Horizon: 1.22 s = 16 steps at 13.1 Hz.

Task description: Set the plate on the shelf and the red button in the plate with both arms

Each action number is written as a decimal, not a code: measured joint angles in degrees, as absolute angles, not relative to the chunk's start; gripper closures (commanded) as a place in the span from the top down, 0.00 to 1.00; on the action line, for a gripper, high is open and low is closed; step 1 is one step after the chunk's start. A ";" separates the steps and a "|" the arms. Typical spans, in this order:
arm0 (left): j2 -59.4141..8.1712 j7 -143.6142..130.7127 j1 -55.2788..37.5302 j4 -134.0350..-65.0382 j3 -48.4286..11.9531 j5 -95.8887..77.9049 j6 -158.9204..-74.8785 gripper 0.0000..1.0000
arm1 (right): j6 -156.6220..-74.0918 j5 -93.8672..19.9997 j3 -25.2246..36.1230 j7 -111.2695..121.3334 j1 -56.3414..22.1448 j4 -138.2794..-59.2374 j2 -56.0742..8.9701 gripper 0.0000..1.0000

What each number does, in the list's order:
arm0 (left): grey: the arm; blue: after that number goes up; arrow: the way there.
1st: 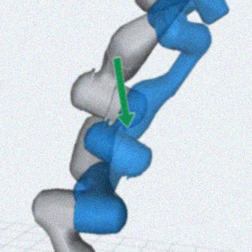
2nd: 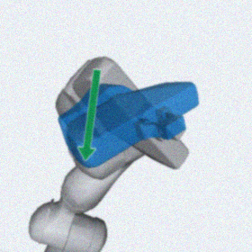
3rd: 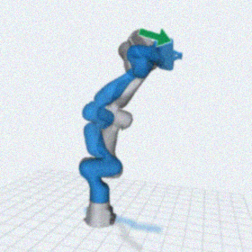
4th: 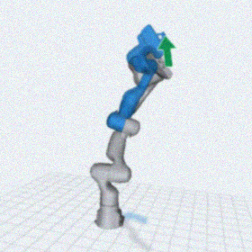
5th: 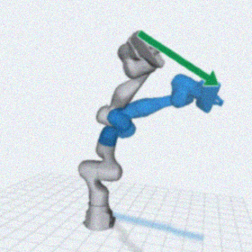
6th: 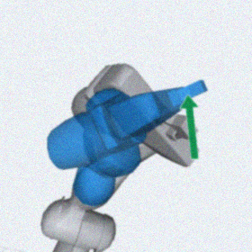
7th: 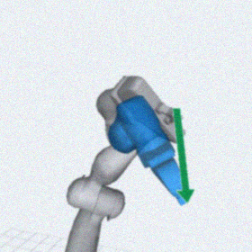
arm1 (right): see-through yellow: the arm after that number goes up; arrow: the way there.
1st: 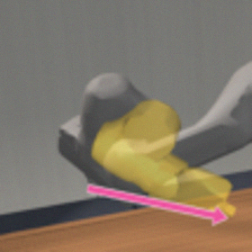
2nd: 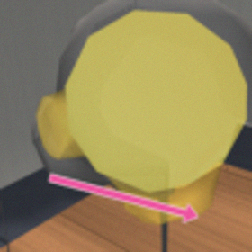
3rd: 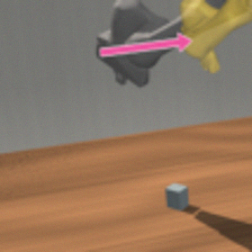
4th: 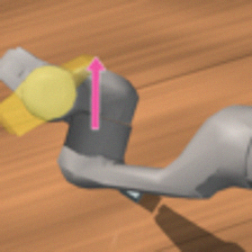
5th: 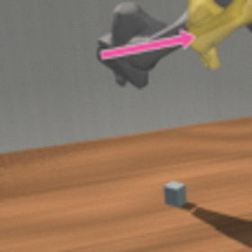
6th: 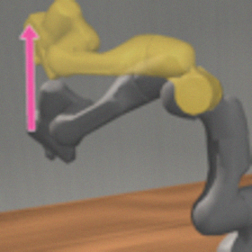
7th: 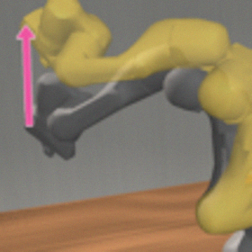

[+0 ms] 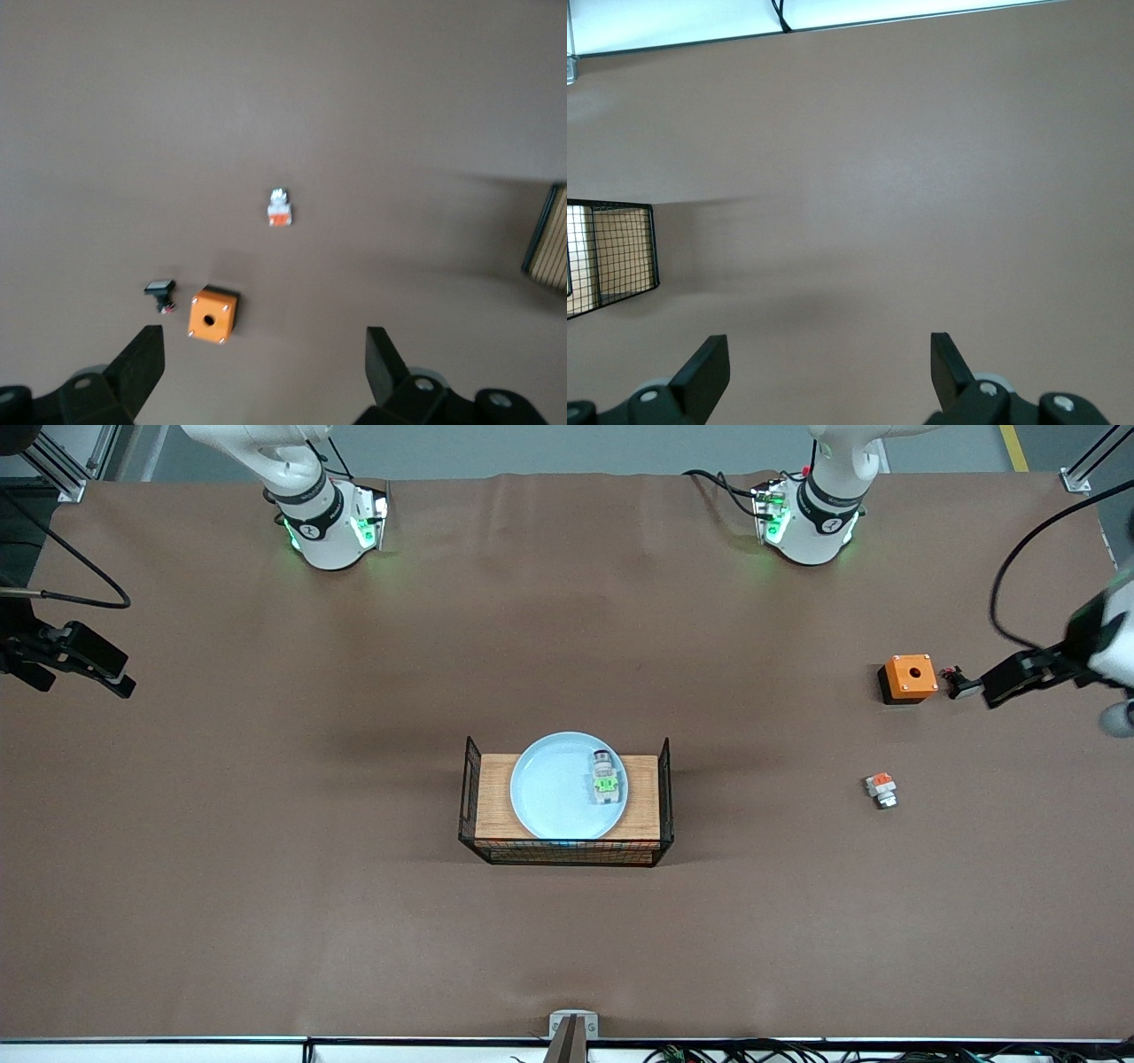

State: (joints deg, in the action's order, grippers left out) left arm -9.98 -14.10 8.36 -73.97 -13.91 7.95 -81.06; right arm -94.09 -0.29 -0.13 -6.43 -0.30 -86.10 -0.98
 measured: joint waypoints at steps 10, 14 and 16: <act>3.42 -7.69 3.64 -93.35 -11.20 4.58 -88.43 1.00 | -93.95 -0.29 -0.21 -6.15 -0.14 -85.81 -0.98 1.00; 6.71 -6.78 -1.06 -96.36 -7.51 4.58 -89.12 1.00 | -93.94 -0.29 -0.20 -6.13 0.00 -85.76 -0.98 1.00; 6.89 -6.74 -1.07 -96.23 -7.20 4.57 -89.39 1.00 | -93.93 -0.29 -0.22 -6.13 0.00 -85.76 -0.98 1.00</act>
